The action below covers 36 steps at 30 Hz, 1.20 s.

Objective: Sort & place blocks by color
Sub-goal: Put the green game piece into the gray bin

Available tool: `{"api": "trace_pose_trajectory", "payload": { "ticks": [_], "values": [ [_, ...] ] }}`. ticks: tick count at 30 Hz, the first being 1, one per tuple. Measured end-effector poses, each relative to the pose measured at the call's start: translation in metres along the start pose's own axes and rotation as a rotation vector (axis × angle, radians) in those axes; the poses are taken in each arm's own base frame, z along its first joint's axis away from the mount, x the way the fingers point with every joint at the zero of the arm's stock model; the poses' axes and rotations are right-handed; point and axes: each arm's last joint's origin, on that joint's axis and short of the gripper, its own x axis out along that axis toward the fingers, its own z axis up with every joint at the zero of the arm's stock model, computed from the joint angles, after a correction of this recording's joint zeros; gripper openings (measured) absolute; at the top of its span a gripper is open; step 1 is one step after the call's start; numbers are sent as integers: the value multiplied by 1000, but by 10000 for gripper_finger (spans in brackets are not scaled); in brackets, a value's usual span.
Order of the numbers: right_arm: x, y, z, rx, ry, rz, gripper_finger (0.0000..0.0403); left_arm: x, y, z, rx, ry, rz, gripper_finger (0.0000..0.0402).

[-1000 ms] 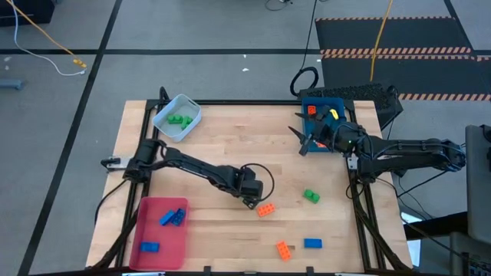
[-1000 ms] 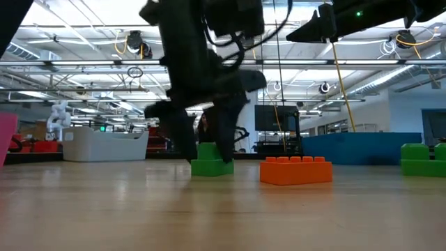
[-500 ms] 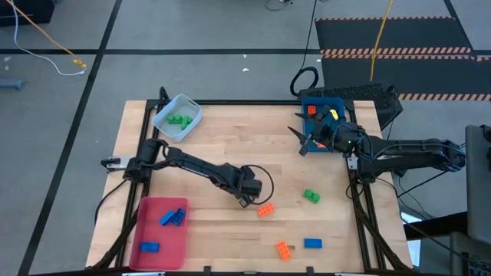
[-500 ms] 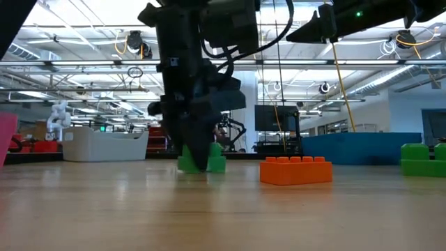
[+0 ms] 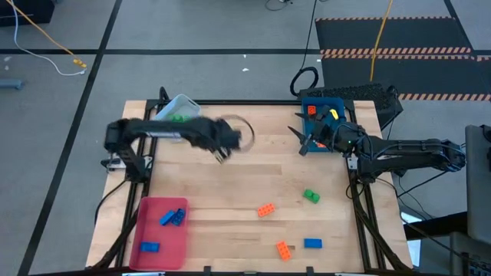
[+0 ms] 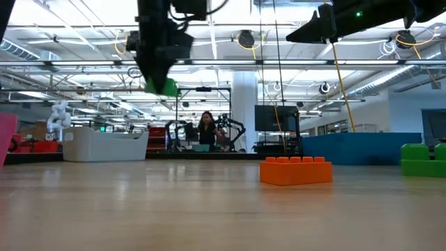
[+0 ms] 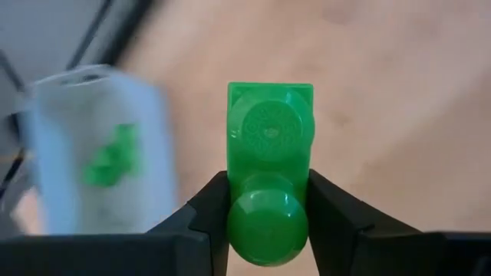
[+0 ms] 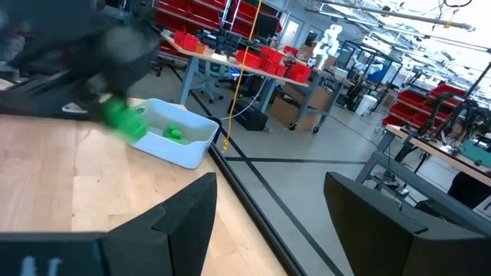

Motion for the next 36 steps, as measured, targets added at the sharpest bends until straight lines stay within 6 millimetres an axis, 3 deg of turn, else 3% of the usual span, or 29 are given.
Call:
{"api": "trace_pose_trajectory", "payload": {
  "ticks": [5, 10, 20, 25, 27, 33, 36],
  "values": [
    [0, 0, 0, 13, 0, 0, 238, -3, 70, 8, -145, 62, 61, 126],
    [0, 0, 0, 16, -1, 2, 238, 11, 119, 13, -258, 157, 118, 126],
    [0, 0, 0, 16, -1, 2, 238, 38, 185, 21, -385, 222, 119, 126],
    [0, 0, 0, 14, -1, 2, 238, 46, 201, 19, -455, 251, 131, 127],
    [0, 0, 0, 13, -1, 2, 238, 47, 204, 19, -451, 252, 130, 153],
    [0, 0, 0, 13, -1, 2, 238, 47, 205, 19, -446, 250, 129, 313],
    [0, 0, 0, 13, -1, 2, 238, 48, 205, 19, -447, 250, 130, 365]
  ]
}}
